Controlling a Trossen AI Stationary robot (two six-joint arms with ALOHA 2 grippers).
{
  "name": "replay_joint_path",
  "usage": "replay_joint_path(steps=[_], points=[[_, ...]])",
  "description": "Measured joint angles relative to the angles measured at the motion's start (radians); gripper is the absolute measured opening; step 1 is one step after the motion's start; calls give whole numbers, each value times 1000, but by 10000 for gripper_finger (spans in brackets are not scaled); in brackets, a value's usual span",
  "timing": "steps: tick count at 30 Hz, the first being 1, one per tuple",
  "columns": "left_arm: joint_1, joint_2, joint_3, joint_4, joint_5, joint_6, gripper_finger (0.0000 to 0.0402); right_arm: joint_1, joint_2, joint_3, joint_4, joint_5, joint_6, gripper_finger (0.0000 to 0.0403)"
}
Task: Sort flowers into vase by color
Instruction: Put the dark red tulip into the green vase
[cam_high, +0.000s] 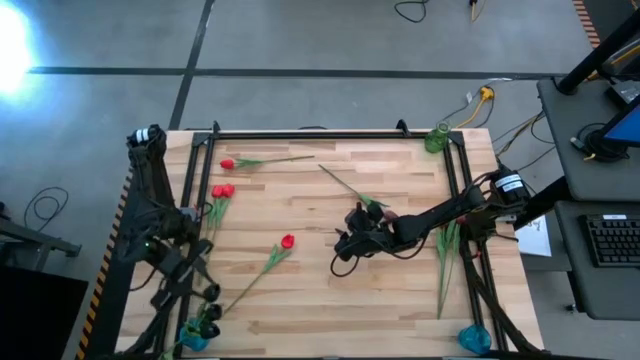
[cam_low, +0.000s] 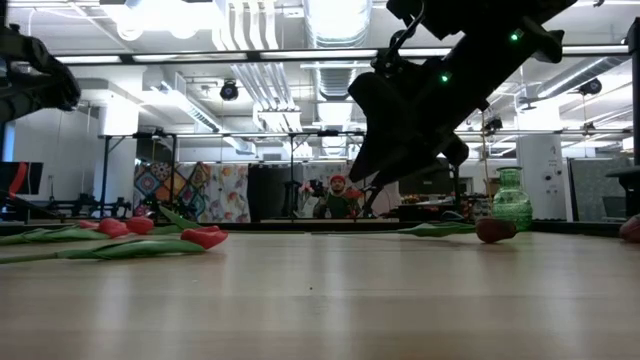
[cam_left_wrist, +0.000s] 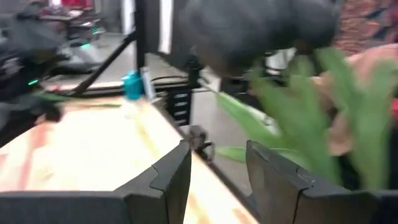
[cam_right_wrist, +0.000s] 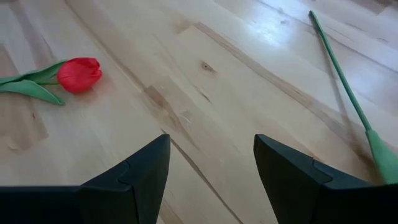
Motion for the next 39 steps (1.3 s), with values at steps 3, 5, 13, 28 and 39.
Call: replay_joint_path(steps=[3, 5, 13, 28, 39], points=[[56, -32, 0, -58, -3, -23, 131, 0, 0, 0, 28, 0, -26, 224], [83, -53, 1, -83, -3, -23, 130, 0, 0, 0, 43, 0, -40, 224], [122, -158, 26, -358, -37, -125, 129, 5, 0, 1, 41, -1, -68, 224], [516, -349, 15, -658, 119, -223, 129, 6, 0, 1, 103, 5, -153, 224], [882, -263, -57, -381, 466, -90, 112, -2, 36, 4, 260, 1, -324, 224]])
